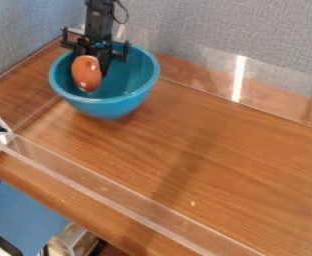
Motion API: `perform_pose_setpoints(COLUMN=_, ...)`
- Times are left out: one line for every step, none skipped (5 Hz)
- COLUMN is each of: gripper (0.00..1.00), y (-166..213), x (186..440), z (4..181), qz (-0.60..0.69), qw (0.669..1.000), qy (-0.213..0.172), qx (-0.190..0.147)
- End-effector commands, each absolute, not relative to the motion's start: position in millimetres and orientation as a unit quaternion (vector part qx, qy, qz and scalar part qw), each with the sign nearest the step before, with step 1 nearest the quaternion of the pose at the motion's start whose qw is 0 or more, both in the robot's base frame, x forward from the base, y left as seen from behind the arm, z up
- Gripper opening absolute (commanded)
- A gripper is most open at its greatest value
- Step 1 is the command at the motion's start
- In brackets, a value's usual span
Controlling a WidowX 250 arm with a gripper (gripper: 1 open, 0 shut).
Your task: Put the mushroom in the blue bowl
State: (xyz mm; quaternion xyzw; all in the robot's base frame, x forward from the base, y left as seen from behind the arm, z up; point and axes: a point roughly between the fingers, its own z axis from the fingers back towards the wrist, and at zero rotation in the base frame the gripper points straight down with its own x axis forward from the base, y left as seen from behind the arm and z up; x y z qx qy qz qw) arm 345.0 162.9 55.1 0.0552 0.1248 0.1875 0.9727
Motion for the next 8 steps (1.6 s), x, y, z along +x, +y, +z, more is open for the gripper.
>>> perform_pose_setpoints(gripper=0.0, y=160, x=354, z=63.8, qz=0.203, qw=0.972, qy=0.098, qx=0.063)
perform_pose_setpoints(gripper=0.0, y=162, x=355, z=67.7, qz=0.227, qw=0.967, qy=0.103, qx=0.062)
perform_pose_setpoints(gripper=0.0, y=164, x=357, z=72.4, qz=0.25, qw=0.961, qy=0.106, qx=0.061)
perform_pose_setpoints(gripper=0.0, y=165, x=358, z=76.8, qz=0.273, qw=0.954, qy=0.11, qx=0.059)
perform_pose_setpoints(gripper=0.0, y=170, x=358, z=75.8, qz=0.278, qw=0.952, qy=0.113, qx=0.06)
perform_pose_setpoints(gripper=0.0, y=175, x=359, z=75.6, qz=0.283, qw=0.95, qy=0.117, qx=0.06)
perform_pose_setpoints(gripper=0.0, y=173, x=362, z=74.4, qz=0.277, qw=0.952, qy=0.119, qx=0.061)
perform_pose_setpoints(gripper=0.0, y=171, x=365, z=73.3, qz=0.271, qw=0.953, qy=0.122, qx=0.062)
